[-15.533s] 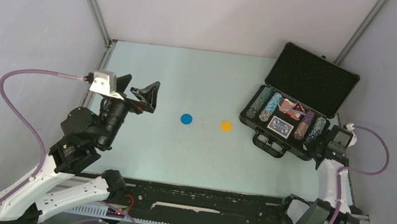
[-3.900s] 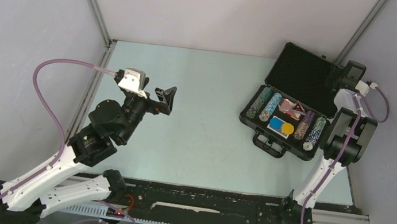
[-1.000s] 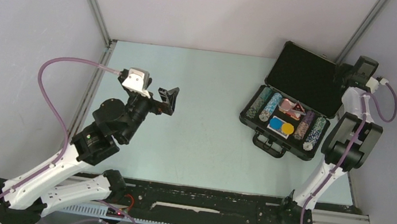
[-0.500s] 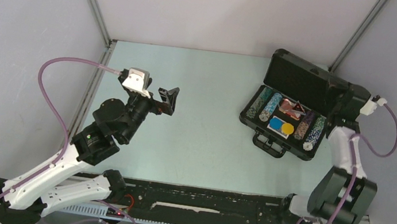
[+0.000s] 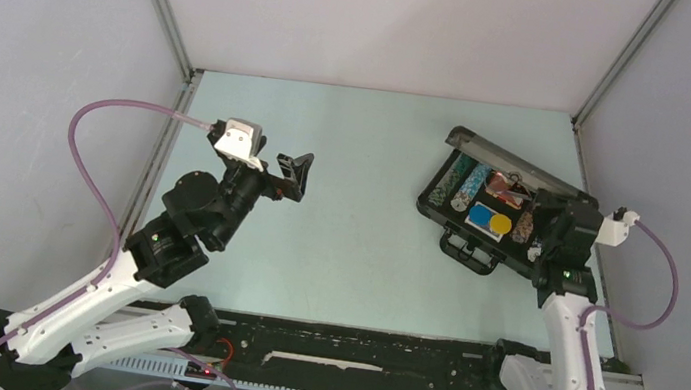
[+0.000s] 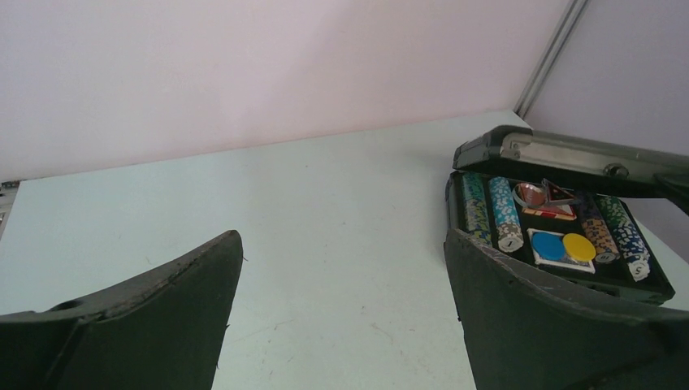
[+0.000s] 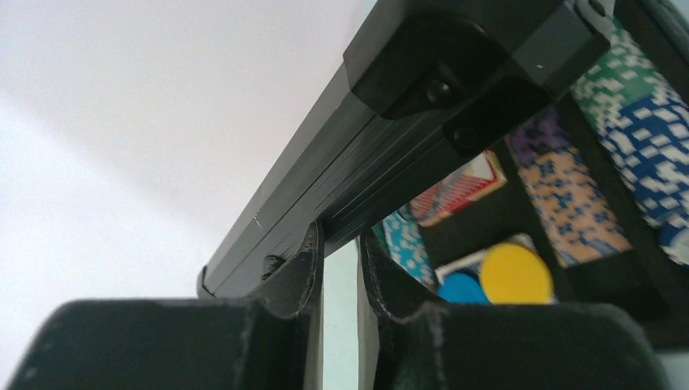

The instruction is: Pack up texas hold em set

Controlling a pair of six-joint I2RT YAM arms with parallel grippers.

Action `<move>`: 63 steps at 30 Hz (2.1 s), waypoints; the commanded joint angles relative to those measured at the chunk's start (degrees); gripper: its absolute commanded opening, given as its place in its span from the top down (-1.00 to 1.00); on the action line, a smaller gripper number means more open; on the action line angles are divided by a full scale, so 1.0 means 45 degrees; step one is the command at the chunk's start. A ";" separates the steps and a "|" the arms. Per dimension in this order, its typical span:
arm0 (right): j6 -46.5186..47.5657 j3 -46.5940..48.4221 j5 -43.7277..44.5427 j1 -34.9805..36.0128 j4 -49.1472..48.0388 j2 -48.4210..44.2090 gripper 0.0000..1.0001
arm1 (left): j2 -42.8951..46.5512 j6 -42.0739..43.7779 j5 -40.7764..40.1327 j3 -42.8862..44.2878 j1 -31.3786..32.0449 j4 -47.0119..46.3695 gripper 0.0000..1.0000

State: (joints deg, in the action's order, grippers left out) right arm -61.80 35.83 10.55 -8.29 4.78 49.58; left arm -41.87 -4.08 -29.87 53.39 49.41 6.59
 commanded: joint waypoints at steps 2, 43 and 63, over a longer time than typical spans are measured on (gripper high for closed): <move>0.1995 -0.1113 0.0292 0.0554 0.2770 -0.0865 0.52 | -0.0164 -0.0159 0.0050 0.0247 -0.0056 -0.0213 -0.97; 0.7390 0.1174 -0.5581 0.3273 0.3913 -0.1214 -0.99 | -0.4275 -0.9538 0.5599 -0.2779 0.2448 -0.1820 -1.00; 0.5395 -0.3411 -0.9179 -0.2591 -0.1988 0.0804 -0.60 | -1.3557 -1.3010 1.1001 0.1832 0.2247 -0.7199 -0.70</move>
State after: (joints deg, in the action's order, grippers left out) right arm -34.41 26.39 -27.03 -19.00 1.30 53.23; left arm -96.01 -52.23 14.57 56.53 60.14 -14.02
